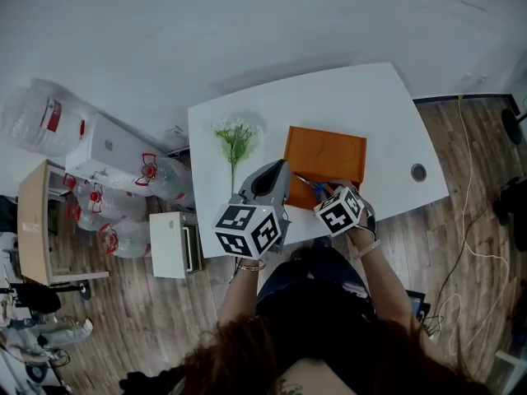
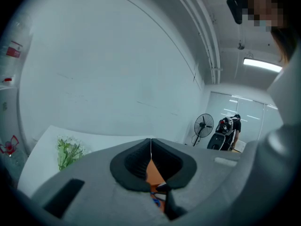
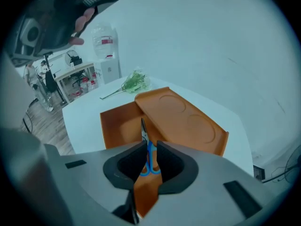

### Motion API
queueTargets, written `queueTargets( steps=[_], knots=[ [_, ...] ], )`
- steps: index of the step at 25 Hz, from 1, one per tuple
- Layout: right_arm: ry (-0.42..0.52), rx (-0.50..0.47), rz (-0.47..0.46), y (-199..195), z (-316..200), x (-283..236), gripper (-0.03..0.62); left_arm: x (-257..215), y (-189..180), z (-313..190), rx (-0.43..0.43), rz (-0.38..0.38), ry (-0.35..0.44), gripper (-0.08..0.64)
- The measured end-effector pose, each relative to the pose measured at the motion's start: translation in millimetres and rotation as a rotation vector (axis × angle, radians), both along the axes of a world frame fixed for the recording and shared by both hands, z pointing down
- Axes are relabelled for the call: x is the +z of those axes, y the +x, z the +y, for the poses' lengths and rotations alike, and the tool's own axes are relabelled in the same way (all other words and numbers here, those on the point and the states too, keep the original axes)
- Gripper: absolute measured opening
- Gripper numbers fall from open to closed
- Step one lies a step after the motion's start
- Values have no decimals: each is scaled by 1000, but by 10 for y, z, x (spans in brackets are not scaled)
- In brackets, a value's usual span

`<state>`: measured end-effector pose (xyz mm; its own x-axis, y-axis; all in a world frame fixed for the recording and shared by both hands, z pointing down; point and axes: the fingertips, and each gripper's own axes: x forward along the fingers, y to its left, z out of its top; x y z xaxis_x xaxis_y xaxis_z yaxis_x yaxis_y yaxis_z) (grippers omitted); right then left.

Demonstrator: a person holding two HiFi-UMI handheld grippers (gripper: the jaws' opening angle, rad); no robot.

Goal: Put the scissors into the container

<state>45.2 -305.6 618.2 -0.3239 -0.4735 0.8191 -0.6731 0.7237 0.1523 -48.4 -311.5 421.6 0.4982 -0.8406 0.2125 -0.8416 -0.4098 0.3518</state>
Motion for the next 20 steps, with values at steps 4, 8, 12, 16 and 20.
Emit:
queueTargets(
  steps=[4,8,12,16,20],
  knots=[
    [39,49,-66,28,-14,-180,47,-23,20,44,8,0,7,17],
    [80,115,-144,81,-46,-399,38,-42,54,73,22,-6,14,17],
    [130,147,-185,98,-50,-592,27,-51,77,93,39,-12,20,17],
    [161,209,-257,114,-14,-771,12,-72,120,105,66,-19,26,17],
    [227,248,-313,153,-18,-975,3,-107,134,135,88,-10,33,17]
  ],
)
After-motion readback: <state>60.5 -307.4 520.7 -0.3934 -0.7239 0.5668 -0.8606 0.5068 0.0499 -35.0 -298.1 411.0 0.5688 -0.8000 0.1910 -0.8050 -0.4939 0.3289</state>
